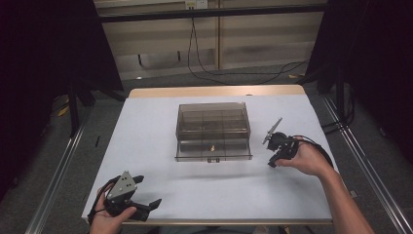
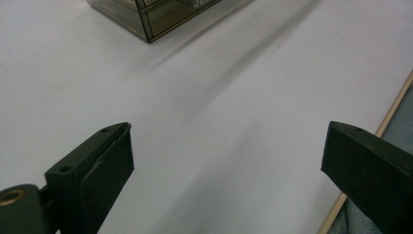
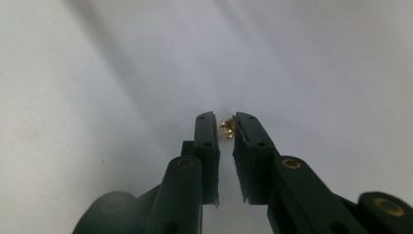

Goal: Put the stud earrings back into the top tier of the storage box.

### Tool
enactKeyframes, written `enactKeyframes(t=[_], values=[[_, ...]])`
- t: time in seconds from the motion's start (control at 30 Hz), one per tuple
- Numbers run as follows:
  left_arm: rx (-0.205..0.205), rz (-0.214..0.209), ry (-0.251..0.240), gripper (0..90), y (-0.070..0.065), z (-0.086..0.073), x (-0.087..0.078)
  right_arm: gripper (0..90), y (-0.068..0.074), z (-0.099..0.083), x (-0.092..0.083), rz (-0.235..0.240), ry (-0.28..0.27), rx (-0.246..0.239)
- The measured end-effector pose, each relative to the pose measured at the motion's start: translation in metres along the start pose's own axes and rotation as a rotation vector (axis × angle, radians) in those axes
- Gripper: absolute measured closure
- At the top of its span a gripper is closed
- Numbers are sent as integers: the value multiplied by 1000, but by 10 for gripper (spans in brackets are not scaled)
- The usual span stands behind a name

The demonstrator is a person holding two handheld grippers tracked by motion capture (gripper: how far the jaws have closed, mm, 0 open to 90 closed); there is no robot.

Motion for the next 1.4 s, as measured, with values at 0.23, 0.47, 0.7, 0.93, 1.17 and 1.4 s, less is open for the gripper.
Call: enactKeyframes(t=[0.23, 0.47, 0.7, 0.93, 1.17, 1.4], values=[[0, 0, 0, 48, 0, 0, 0, 839, -1, 1, 4, -3, 20, -1], [-1, 0, -1, 48, 0, 0, 0, 848, -1, 1, 6, -5, 39, -4], [-2, 0, -2, 48, 0, 0, 0, 832, -2, 0, 8, -9, 44, -11], [-5, -2, -4, 48, 0, 0, -1, 861, -3, 1, 7, -8, 36, 2], [-5, -2, -2, 48, 0, 0, -1, 863, -2, 1, 2, 5, 11, 6], [-5, -1, -2, 48, 0, 0, -1, 863, 3, 1, -4, 18, -9, 5]])
Point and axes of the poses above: each handheld gripper's, and its own axes: x roughly forward along the jaws, z roughly out of its top, y roughly to its left, the point moved 9 cm from there along x, roughly forward along the jaws, and after that the axes turned 7 degrees about y, right-handed, at the moved point
